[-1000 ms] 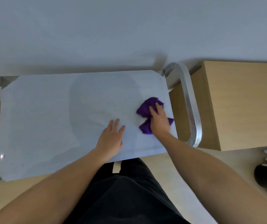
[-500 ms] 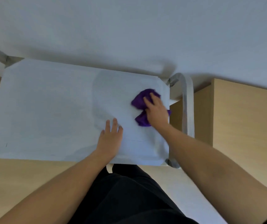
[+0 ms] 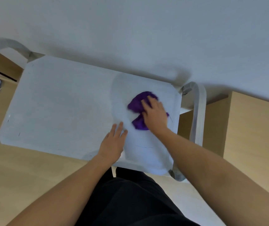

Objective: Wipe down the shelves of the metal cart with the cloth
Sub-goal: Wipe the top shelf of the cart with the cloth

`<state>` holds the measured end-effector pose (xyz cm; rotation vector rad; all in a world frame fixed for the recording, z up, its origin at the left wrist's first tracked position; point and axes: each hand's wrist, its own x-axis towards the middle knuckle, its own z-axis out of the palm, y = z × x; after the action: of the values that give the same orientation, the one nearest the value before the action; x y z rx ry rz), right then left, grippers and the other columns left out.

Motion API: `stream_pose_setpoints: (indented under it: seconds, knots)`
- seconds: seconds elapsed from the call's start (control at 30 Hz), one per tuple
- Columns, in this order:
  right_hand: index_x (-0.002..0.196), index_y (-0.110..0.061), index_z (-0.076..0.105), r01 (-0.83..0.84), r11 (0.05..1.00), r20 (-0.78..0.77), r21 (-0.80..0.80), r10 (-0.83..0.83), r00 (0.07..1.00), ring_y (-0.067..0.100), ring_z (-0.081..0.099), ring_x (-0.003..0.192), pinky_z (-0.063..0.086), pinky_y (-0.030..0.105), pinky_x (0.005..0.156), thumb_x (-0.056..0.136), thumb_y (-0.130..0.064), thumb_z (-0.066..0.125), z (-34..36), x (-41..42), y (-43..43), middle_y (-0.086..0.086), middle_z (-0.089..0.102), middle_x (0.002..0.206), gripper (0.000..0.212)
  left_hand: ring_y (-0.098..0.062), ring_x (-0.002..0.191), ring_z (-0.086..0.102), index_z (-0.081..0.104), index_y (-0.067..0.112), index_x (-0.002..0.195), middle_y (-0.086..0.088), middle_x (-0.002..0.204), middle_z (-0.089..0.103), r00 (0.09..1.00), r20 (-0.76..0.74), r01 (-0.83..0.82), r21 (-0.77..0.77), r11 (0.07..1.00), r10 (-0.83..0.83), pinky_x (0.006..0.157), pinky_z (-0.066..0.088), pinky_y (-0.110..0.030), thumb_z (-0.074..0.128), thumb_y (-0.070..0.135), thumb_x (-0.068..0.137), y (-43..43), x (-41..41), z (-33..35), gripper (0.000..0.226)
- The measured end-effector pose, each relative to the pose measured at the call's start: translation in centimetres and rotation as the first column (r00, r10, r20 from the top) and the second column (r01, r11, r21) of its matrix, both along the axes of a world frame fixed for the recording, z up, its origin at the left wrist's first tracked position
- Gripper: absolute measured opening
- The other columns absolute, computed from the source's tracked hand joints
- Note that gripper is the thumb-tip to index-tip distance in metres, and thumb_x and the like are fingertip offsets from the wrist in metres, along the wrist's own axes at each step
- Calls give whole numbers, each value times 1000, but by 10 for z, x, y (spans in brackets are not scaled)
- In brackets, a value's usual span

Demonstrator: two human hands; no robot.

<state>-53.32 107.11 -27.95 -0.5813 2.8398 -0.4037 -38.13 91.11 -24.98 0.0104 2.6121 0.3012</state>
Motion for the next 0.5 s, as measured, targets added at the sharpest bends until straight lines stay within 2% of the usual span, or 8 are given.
stream_pose_setpoints:
  seconds: [0.07,0.1,0.17,0.27,0.33,0.4,0.47,0.5]
  knots:
    - [145,-16,38,247,967,19,60,-248,969,36,21,144,27,48,116,97,-24,47,2,-27,20,15,23,157,50,-27,148,-6,14,18,152,-6,161,-15,1000,10,-3,18,1000,3,110,32,-34,56,13,92,0,2,-1,73]
    - [147,-13,34,299,951,10,83,-301,954,36,16,145,25,47,117,98,-23,46,3,-36,25,16,17,158,51,-27,148,-8,11,18,152,-5,160,-17,1000,13,-5,25,1000,5,112,30,-34,54,14,94,0,3,-1,73]
    - [150,-9,26,292,951,4,97,-294,956,36,9,147,22,45,119,99,-19,44,2,-40,22,17,10,160,55,-27,148,-9,9,18,153,-5,160,-19,1000,11,-6,28,1000,6,114,27,-34,54,15,94,-1,5,-3,74]
    - [150,-10,26,149,988,21,46,-150,988,37,10,147,17,47,120,93,-9,50,-1,-18,-11,18,11,160,62,-28,148,-7,10,18,153,-5,160,-17,1000,4,-12,16,1000,12,115,27,-36,55,12,92,-2,7,-7,76]
    - [146,-10,36,-69,997,39,-34,70,997,40,18,145,23,51,117,86,-2,57,-5,7,-34,19,21,158,65,-29,148,-4,15,18,152,-5,161,-13,1000,-3,-18,24,1000,18,114,30,-38,58,10,90,-2,7,-8,76]
    - [145,-12,39,-263,963,30,-67,265,964,38,23,144,29,49,115,85,-2,59,-7,21,-45,17,27,156,64,-28,148,-4,16,19,152,-5,161,-11,1000,-9,-22,30,999,22,115,30,-39,59,11,90,-3,7,-8,76]
    - [146,-16,39,-314,947,3,-63,315,949,32,25,145,31,44,114,87,-4,57,-4,10,-39,12,28,157,62,-27,149,-4,15,20,153,-4,161,-10,1000,-15,-24,39,999,24,115,29,-37,58,14,91,-5,8,-7,75]
    - [146,-17,40,-285,957,-11,-56,284,959,31,26,144,32,44,114,88,-4,56,-2,1,-31,11,29,157,61,-26,149,-3,16,20,153,-4,162,-9,999,-21,-26,47,999,27,113,30,-36,57,15,91,-6,9,-5,74]
